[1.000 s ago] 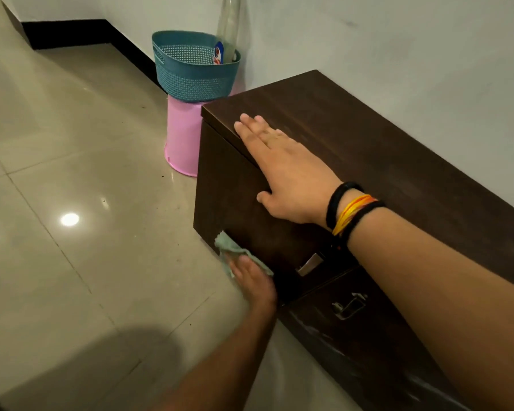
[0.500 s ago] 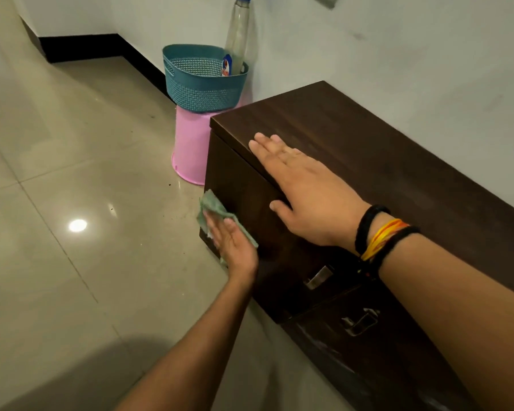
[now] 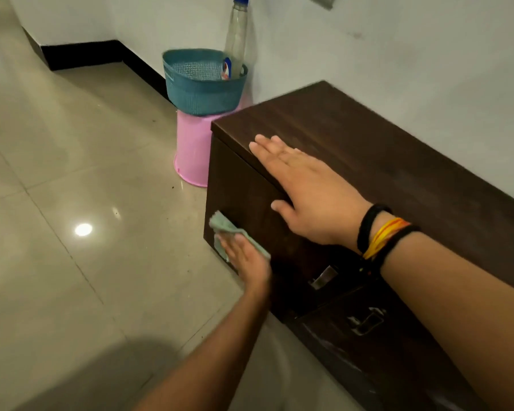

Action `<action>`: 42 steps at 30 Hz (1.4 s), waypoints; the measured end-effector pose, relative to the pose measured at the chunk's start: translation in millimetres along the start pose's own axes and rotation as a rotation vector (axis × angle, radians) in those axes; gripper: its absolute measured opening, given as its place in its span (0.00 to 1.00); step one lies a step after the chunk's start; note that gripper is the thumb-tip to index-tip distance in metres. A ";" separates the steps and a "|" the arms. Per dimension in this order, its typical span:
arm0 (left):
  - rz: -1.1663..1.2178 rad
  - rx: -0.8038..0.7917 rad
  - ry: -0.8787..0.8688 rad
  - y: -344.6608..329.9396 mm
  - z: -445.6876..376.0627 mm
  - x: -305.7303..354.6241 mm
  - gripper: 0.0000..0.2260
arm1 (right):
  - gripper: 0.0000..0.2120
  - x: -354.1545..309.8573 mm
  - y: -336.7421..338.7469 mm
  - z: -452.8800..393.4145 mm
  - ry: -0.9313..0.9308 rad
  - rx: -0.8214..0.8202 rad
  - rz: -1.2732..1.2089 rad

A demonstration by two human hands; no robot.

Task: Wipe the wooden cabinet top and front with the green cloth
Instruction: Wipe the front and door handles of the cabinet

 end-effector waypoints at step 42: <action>-0.632 -0.395 -0.938 1.8 143.2 -150.6 0.26 | 0.29 22.9 0.7 173.8 -0.247 0.008 -0.181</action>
Point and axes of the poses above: each hand's wrist, its own z-axis away from the middle knuckle, its own y-axis out of the back of the hand, x = y × z, the point moved 2 cm from there along -z, towards the middle knuckle, and after that the axes turned 5 degrees about -z, right-handed, at the moved point
